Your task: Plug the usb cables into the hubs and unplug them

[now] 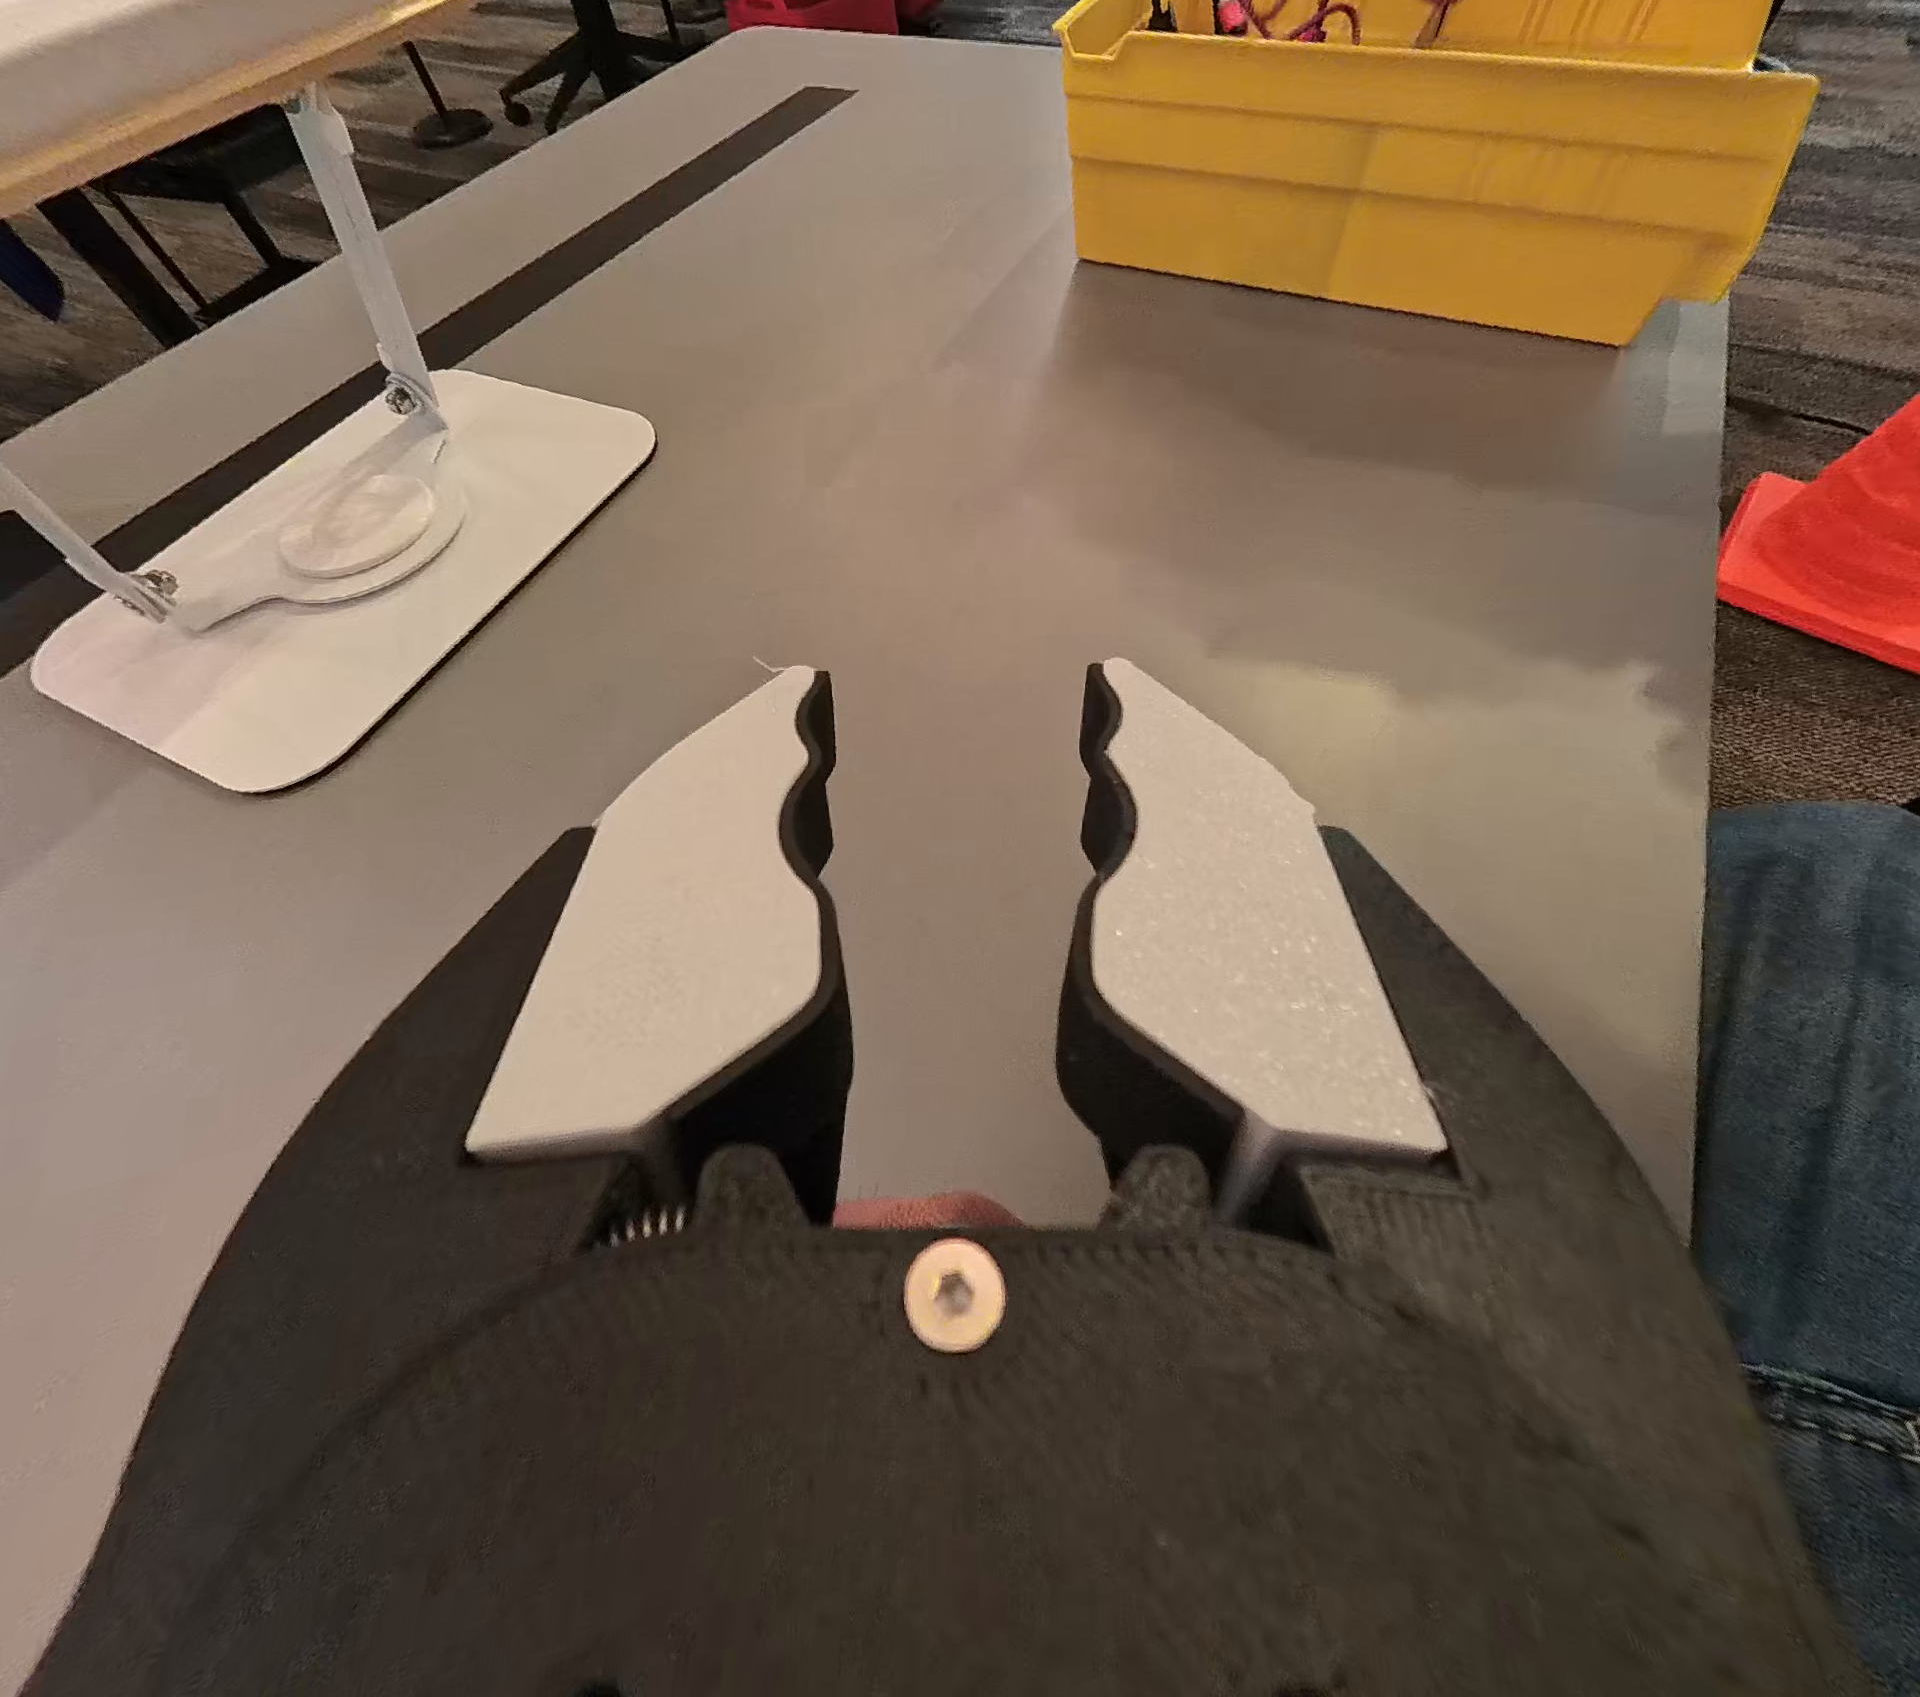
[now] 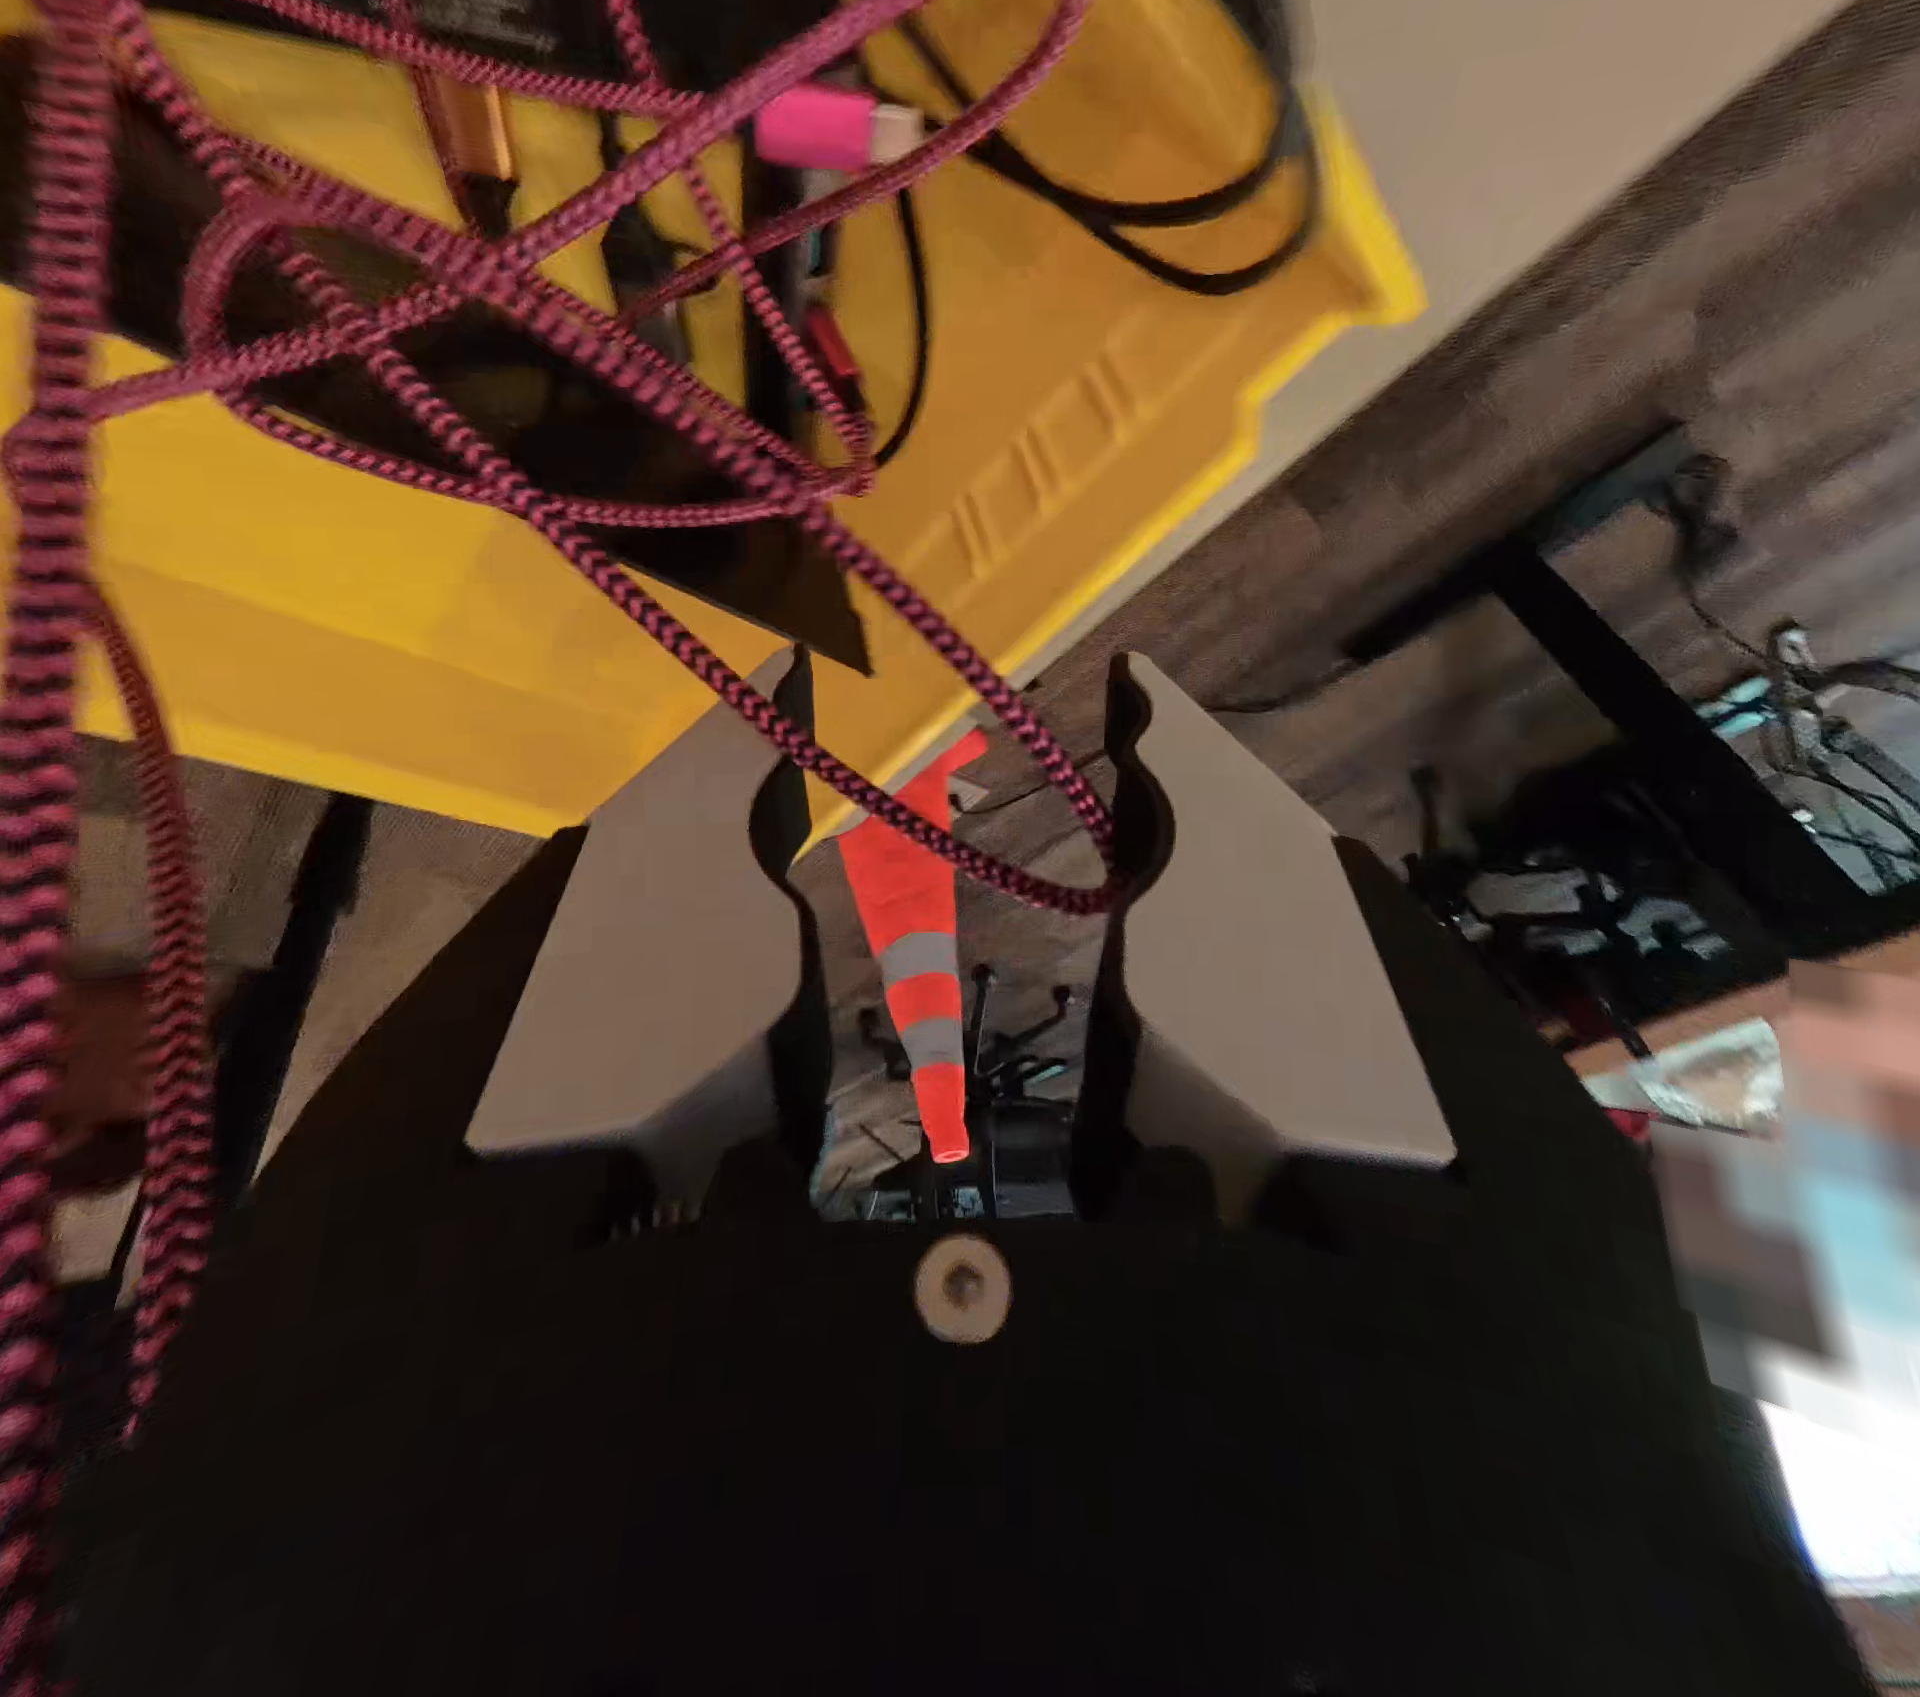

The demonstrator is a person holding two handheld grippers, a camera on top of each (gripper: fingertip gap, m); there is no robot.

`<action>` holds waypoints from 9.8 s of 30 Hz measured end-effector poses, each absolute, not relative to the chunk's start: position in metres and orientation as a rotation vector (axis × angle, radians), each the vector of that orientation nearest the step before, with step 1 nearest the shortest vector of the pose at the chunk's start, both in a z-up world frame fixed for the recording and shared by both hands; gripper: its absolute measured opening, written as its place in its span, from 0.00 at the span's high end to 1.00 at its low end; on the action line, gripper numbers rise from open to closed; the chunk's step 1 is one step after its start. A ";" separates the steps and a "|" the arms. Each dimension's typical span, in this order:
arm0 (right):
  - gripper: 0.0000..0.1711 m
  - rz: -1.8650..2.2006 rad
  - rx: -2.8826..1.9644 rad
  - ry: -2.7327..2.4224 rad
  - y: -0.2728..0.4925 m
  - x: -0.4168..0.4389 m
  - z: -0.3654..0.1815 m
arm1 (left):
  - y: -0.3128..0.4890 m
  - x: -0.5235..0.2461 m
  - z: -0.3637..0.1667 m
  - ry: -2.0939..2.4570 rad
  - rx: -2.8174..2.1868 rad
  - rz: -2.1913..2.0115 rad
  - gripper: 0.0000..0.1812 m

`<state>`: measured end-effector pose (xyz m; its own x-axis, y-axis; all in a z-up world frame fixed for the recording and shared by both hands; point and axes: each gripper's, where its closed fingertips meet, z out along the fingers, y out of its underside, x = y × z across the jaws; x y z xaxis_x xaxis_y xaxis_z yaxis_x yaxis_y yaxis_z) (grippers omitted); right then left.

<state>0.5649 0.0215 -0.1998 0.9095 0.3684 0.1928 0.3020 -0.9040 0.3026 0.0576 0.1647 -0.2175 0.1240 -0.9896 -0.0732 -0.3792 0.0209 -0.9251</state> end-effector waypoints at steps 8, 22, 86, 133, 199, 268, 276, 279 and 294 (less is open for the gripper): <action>0.63 0.885 2.505 0.550 0.048 0.603 -0.165 | 0.161 0.063 -0.222 1.426 -1.503 -0.871 0.75; 0.38 0.773 2.350 0.674 0.032 0.633 -0.190 | 0.161 0.061 -0.231 1.465 -1.513 -0.869 0.75; 0.44 0.179 3.606 -0.055 -0.072 0.550 -0.266 | 0.263 -0.371 -0.212 0.643 -2.282 0.064 0.43; 0.77 -0.538 3.714 0.199 0.102 0.296 -0.290 | 0.218 -0.365 -0.245 0.619 -2.302 -0.409 0.97; 0.23 -1.027 3.952 -0.779 -0.001 0.315 -0.229 | 0.091 0.212 -0.272 1.696 -2.035 -0.666 0.91; 0.88 0.078 3.629 0.068 -0.009 0.556 -0.292 | 0.268 -0.372 -0.282 0.452 -2.513 -0.266 0.98; 0.88 0.088 3.625 0.029 -0.013 0.561 -0.292 | 0.260 -0.397 -0.281 0.394 -2.508 -0.237 0.98; 0.84 0.107 3.629 0.022 -0.012 0.562 -0.290 | 0.262 -0.400 -0.281 0.409 -2.510 -0.250 0.98; 0.61 0.729 3.942 0.606 0.030 0.450 -0.126 | 0.235 -0.240 -0.137 0.792 -1.962 -0.323 0.66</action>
<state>0.4500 0.0299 -0.1263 0.9120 0.0919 0.3997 0.3763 -0.5753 -0.7263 -0.2402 0.2348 -0.1373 0.7541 -0.6493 -0.0985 -0.3951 -0.3288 -0.8578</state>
